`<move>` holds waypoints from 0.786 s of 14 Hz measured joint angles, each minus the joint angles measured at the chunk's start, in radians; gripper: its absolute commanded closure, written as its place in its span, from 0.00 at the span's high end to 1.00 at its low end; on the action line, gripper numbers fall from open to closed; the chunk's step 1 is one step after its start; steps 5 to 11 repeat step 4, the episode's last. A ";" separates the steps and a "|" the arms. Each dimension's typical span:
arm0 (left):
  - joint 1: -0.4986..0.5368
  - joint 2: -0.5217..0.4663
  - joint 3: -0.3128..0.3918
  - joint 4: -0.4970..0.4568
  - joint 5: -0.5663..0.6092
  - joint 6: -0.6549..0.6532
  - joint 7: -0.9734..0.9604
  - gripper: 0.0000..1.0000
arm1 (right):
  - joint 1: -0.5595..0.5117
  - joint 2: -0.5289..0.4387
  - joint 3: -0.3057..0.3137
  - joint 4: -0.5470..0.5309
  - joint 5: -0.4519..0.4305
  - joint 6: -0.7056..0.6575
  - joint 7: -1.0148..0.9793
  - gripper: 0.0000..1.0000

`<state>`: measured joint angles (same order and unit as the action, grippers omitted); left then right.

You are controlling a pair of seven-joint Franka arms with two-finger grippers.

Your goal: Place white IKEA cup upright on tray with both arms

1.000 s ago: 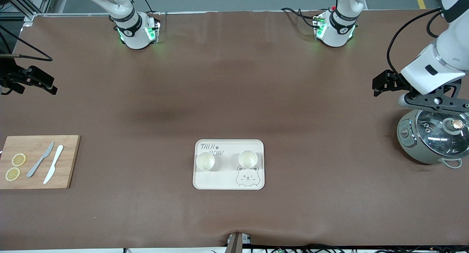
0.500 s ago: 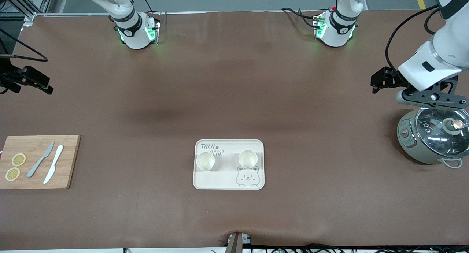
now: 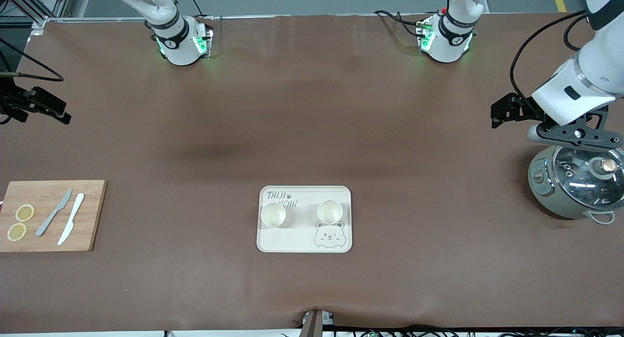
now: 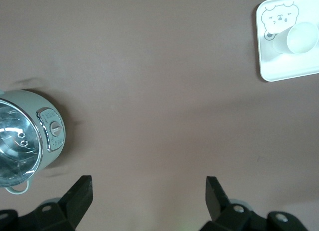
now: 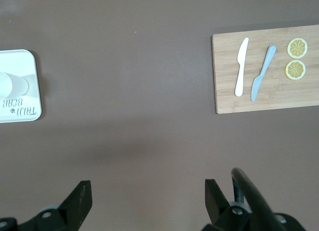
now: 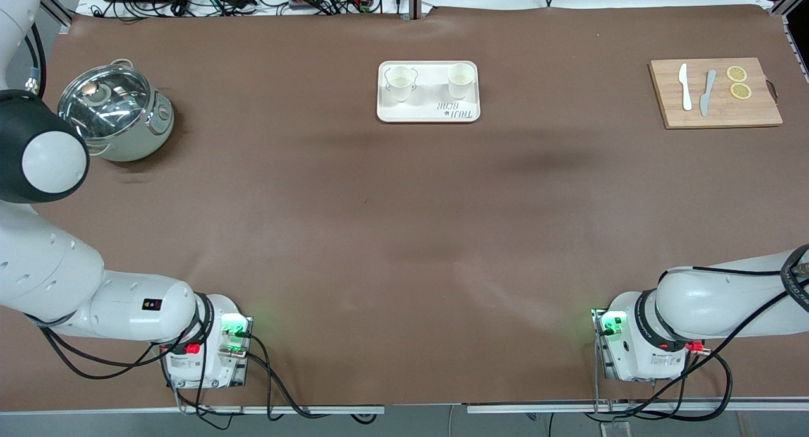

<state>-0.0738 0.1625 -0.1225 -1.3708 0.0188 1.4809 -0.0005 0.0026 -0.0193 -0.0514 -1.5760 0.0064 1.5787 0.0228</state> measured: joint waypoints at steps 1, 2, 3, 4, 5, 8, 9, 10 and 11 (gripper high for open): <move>0.000 0.002 0.001 0.000 0.000 0.001 0.000 1.00 | 0.000 0.000 0.000 0.000 0.000 0.002 0.000 1.00; 0.000 0.003 0.002 -0.001 0.000 0.002 0.000 1.00 | 0.000 0.000 0.000 0.000 0.000 0.006 0.000 1.00; 0.000 0.002 0.003 -0.001 0.000 0.002 0.000 1.00 | 0.000 0.000 0.000 0.000 0.000 0.009 0.000 1.00; 0.000 0.003 0.003 -0.001 0.000 0.002 0.000 1.00 | 0.000 0.000 0.000 0.000 0.000 0.011 0.000 1.00; 0.000 0.003 0.003 -0.001 0.000 0.002 0.000 1.00 | 0.000 0.000 0.000 0.000 0.000 0.011 0.000 1.00; 0.000 0.003 0.003 -0.001 0.000 0.002 0.000 1.00 | 0.000 0.000 0.000 0.000 0.000 0.011 0.000 1.00; 0.000 0.003 0.003 -0.001 0.000 0.002 0.000 1.00 | 0.000 0.000 0.000 0.000 0.000 0.011 0.000 1.00; 0.000 0.003 0.003 -0.001 0.000 0.002 0.000 1.00 | 0.000 0.000 0.000 0.000 0.000 0.011 0.000 1.00; 0.000 0.003 0.003 -0.001 0.000 0.002 0.000 1.00 | 0.000 0.000 0.000 0.000 0.000 0.011 0.000 1.00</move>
